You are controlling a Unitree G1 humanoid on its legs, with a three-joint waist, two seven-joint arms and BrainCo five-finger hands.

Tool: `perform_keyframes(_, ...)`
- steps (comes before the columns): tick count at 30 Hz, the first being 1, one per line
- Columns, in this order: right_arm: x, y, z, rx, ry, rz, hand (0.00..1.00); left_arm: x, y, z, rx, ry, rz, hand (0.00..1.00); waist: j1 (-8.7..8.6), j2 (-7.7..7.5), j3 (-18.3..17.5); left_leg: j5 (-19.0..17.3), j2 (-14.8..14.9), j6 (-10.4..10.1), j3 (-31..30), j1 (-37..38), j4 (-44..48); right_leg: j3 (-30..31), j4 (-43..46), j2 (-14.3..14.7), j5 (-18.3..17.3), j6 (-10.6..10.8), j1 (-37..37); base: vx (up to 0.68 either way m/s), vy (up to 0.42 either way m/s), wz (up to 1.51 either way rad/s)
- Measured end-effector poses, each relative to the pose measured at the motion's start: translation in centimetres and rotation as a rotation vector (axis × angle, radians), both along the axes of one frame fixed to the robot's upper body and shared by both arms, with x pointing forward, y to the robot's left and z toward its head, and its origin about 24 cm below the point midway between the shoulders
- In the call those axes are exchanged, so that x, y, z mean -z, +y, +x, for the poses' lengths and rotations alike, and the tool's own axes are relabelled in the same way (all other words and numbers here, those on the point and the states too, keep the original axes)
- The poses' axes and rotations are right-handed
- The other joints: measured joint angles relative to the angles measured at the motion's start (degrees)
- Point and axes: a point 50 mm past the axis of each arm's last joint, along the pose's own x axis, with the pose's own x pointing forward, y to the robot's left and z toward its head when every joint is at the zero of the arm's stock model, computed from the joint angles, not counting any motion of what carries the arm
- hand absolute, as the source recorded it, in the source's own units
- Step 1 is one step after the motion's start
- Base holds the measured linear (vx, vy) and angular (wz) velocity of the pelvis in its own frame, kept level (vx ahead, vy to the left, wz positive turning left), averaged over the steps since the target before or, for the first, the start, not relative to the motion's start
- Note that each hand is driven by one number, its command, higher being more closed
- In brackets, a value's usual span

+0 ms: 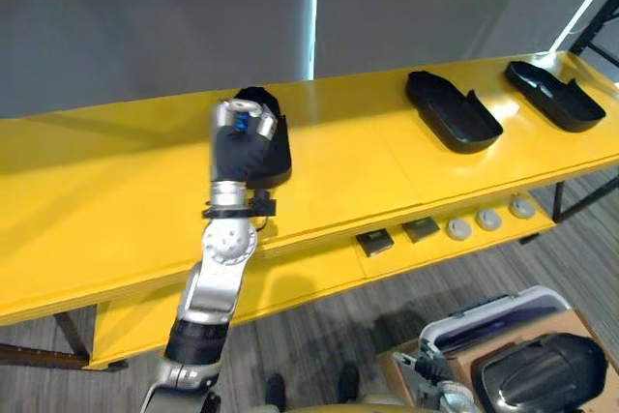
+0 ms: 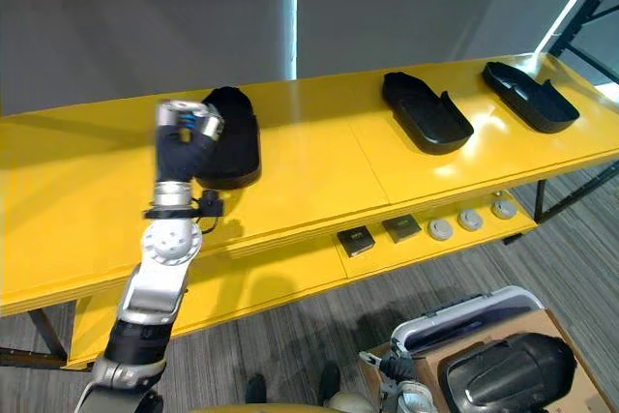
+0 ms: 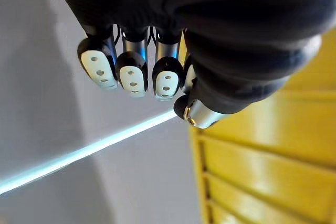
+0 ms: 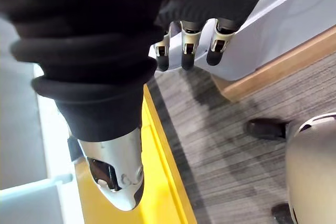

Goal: Walk over and take plastic housings, then place them on the shelf

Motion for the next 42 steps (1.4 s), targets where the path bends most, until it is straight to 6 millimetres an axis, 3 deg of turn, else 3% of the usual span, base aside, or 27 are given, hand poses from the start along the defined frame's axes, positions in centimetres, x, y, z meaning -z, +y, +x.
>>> perform_keyframes(2,0.2,-0.1,-0.6,0.005,0.018,0.001,0.0,2.1,4.7,-2.4,-0.171,0.037,-0.169,1.0,0.66,0.25,-0.1,0.1,0.0,0.0,-2.0,0.1,0.0,-2.0,0.0,0.0,-0.6,-0.1,1.1,0.03,-0.013,0.41)
perform_keyframes(4,0.2,-0.2,-0.9,0.02,0.024,0.002,0.0,4.2,7.3,-4.5,-0.286,0.08,-0.309,1.0,2.1,0.19,-0.1,0.1,-0.1,0.0,-2.9,0.4,0.0,-3.3,0.0,0.0,-1.1,-0.2,1.9,0.04,-0.012,0.31)
perform_keyframes(6,0.1,-0.4,-0.9,0.047,0.015,0.003,0.0,6.0,8.5,-6.2,-0.355,0.139,-0.367,1.0,3.14,0.29,-0.1,0.2,0.0,0.1,-3.4,0.9,0.0,-4.0,1.3,-0.3,-2.2,0.0,2.2,0.03,-0.008,0.28)
perform_keyframes(9,-0.4,-0.3,0.0,0.041,-0.02,0.003,0.0,10.6,9.8,-8.7,-0.453,0.352,-0.447,1.0,3.45,0.29,-0.3,-0.3,-0.2,0.2,-4.4,1.6,0.0,-6.0,4.1,-1.1,-4.3,0.3,2.6,0.03,0.007,0.32)
perform_keyframes(12,-1.3,0.4,1.8,0.008,-0.095,0.016,0.0,17.7,10.1,-10.6,-0.492,0.71,-0.561,1.0,3.69,0.16,-0.4,-1.4,-0.2,1.2,-3.5,1.8,1.5,-6.6,6.0,-1.7,-5.5,0.5,2.6,0.0,0.012,0.04)
perform_keyframes(13,-1.4,0.6,2.0,-0.008,-0.102,0.02,0.0,19.1,9.9,-11.0,-0.493,0.775,-0.59,1.0,3.79,0.08,-0.5,-1.8,-0.2,1.3,-2.7,1.7,2.1,-6.6,6.3,-1.8,-5.8,0.5,2.7,-0.01,0.02,-0.06)
perform_keyframes(14,-1.5,1.1,2.3,-0.032,-0.113,0.025,0.0,21.7,9.3,-11.6,-0.488,0.893,-0.641,0.0,3.87,0.17,-0.6,-2.6,-0.1,1.3,-2.0,1.6,3.3,-6.6,7.0,-2.0,-6.4,0.7,2.7,0.0,0.011,-0.11)
perform_keyframes(15,-1.5,1.4,2.3,-0.035,-0.114,0.031,0.0,23.8,8.5,-12.1,-0.464,0.999,-0.68,0.0,3.81,0.07,-0.7,-3.5,0.1,1.4,-1.2,1.3,4.4,-6.4,7.7,-2.1,-6.9,0.6,2.7,0.0,0.005,-0.09)
perform_keyframes(18,-1.3,1.6,1.8,-0.027,-0.097,0.038,0.0,27.8,5.6,-12.9,-0.366,1.221,-0.725,0.0,3.56,0.08,-2.3,-4.0,0.4,0.9,0.0,1.0,5.7,-6.0,7.7,-2.0,-7.1,0.6,2.7,0.04,-0.006,-0.09)
perform_keyframes(21,-1.2,1.5,1.5,-0.019,-0.09,0.036,0.0,29.9,3.0,-12.2,-0.25,1.342,-0.72,0.0,3.1,0.74,-2.7,-4.1,0.5,0.7,0.9,1.1,5.6,-5.1,7.7,-2.0,-7.1,0.6,2.6,0.03,0.0,-0.14)
perform_keyframes(26,-1.1,1.3,1.2,0.002,-0.077,0.038,0.0,31.4,1.1,-11.0,-0.149,1.456,-0.631,0.0,3.06,1.85,-2.7,-4.3,1.2,0.4,3.3,2.1,5.1,-2.4,7.4,-1.2,-7.0,0.4,2.1,0.02,-0.006,-0.25)
perform_keyframes(33,-0.1,1.2,-0.2,0.04,-0.002,0.021,0.0,32.4,0.6,-11.3,-0.11,1.553,-0.542,0.0,2.93,2.59,-2.5,-4.1,1.6,0.5,4.3,3.0,3.7,-0.6,5.4,-0.2,-6.1,0.1,1.8,0.06,-0.015,-0.15)
perform_keyframes(38,-0.5,1.0,1.0,0.053,-0.036,0.022,0.0,32.4,1.3,-11.0,-0.114,1.56,-0.505,0.0,2.11,2.33,-1.7,-4.4,1.5,0.2,4.4,2.8,4.1,-0.3,4.2,-0.1,-5.6,0.1,2.2,0.02,0.003,-0.03)
perform_keyframes(42,-0.8,1.0,2.1,0.053,-0.067,0.022,0.0,32.1,1.3,-10.0,-0.093,1.544,-0.469,0.0,1.77,2.49,0.7,-8.5,2.0,0.2,4.9,-0.3,12.2,0.9,5.1,0.2,-5.6,0.1,2.0,-0.03,0.017,-0.11)
